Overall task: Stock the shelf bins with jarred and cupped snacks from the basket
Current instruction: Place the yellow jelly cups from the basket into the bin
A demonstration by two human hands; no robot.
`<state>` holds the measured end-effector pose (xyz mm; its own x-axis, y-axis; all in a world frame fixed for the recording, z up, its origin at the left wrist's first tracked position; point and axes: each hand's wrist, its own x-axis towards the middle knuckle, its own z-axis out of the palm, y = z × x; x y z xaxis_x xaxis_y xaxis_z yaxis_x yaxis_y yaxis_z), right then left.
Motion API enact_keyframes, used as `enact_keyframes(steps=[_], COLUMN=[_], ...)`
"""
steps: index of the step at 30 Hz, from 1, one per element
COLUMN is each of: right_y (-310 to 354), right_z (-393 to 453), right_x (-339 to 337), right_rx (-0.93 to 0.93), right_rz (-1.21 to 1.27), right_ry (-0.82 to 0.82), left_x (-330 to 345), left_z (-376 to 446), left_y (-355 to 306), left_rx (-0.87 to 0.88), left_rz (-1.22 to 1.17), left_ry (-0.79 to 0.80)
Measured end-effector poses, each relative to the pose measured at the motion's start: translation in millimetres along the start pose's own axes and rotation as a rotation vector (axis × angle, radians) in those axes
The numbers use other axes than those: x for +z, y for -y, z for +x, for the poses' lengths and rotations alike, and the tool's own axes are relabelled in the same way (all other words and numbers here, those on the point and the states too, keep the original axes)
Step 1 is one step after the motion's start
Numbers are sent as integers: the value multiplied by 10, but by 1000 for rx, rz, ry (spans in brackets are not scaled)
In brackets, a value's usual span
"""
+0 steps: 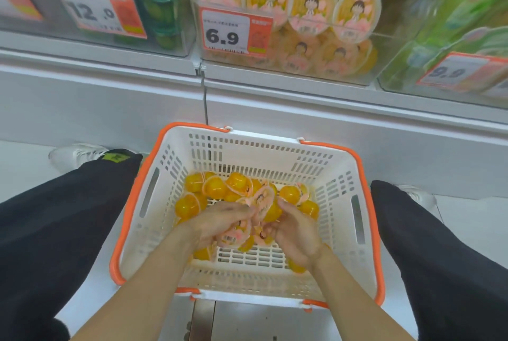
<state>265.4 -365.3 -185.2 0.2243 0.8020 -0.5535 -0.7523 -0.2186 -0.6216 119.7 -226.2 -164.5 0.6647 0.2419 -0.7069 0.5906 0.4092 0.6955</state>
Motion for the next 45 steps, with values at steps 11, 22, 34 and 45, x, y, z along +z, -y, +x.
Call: enact_keyframes(steps=[11, 22, 34, 45], right_y=[962, 2593, 3081, 3167], right_z=[-257, -435, 410, 706], right_x=[803, 2457, 2914, 2844], right_rx=[-239, -780, -1268, -1021], right_rz=[100, -391, -1635, -1649], right_ry=[123, -59, -549, -543], left_x=[-114, -708, -863, -876], left_z=[-427, -1214, -1103, -1020], left_y=[-726, -1907, -2101, -2161], left_rx=[336, 488, 601, 593], left_rz=[-162, -173, -293, -286], left_ry=[-60, -65, -161, -181])
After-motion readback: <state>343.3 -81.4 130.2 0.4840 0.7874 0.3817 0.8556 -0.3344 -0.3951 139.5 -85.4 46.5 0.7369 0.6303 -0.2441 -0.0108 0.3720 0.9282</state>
